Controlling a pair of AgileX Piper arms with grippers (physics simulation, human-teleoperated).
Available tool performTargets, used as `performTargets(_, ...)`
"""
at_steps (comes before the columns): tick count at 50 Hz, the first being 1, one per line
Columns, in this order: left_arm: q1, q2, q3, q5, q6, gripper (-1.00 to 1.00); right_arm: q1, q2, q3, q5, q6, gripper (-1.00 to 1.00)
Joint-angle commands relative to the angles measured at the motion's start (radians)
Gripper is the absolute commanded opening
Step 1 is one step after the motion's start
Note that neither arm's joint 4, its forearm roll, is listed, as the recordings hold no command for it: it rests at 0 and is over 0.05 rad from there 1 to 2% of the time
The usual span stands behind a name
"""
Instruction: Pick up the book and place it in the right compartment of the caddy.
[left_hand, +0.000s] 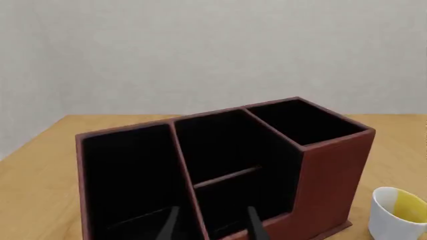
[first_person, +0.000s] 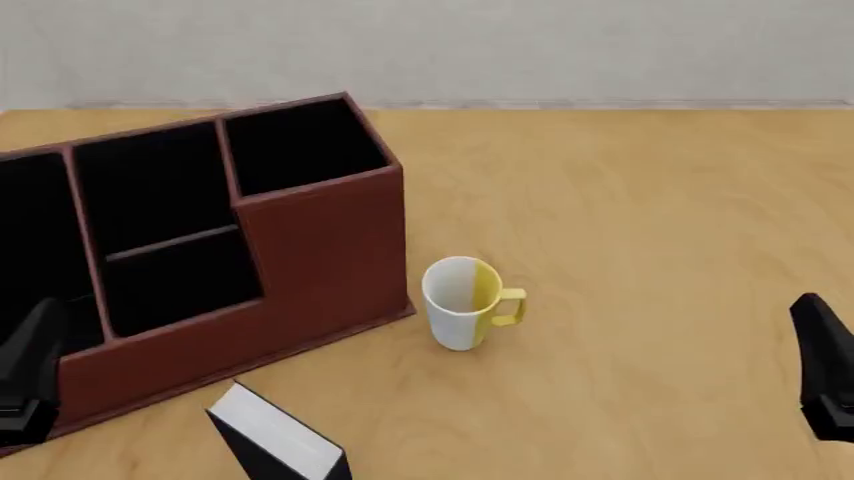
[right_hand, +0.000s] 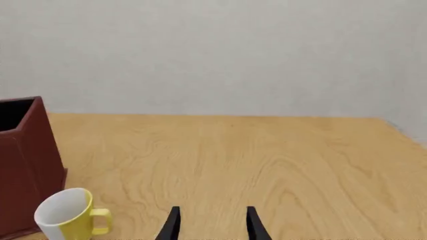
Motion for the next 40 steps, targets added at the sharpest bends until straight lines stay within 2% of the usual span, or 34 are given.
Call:
performTargets(1,-0.008,0.003,-0.007,0.006,0.008,1.00,0.004,0.002,0.026,-0.019,0.013,1.00)
performTargets(10,-0.008,0.000,-0.012,0.007,0.001,1.00,0.027,-0.001,0.023,-0.010,-0.010,1.00)
performTargets(16,-0.014,-0.001,-0.007,0.003,-0.006,1.00,0.076,0.000,-0.015,0.030,-0.035,1.00)
performTargets(27,-0.026,-0.001,-0.005,-0.004,-0.014,1.00,0.271,-0.001,-0.147,0.218,-0.106,1.00)
performTargets(29,-0.027,-0.001,-0.005,-0.005,-0.016,1.00,0.314,-0.001,-0.170,0.252,-0.091,1.00)
performTargets(30,-0.027,-0.001,-0.006,-0.005,-0.017,1.00,0.339,-0.001,-0.182,0.275,-0.110,1.00)
performTargets(33,-0.028,-0.001,-0.008,-0.005,-0.019,1.00,0.366,0.000,-0.201,0.303,-0.102,1.00)
performTargets(37,-0.030,-0.001,-0.008,-0.007,-0.017,1.00,0.437,0.011,-0.220,0.346,-0.143,1.00)
performTargets(40,-0.028,-0.001,-0.008,-0.008,-0.019,1.00,0.476,0.025,-0.234,0.359,-0.139,1.00)
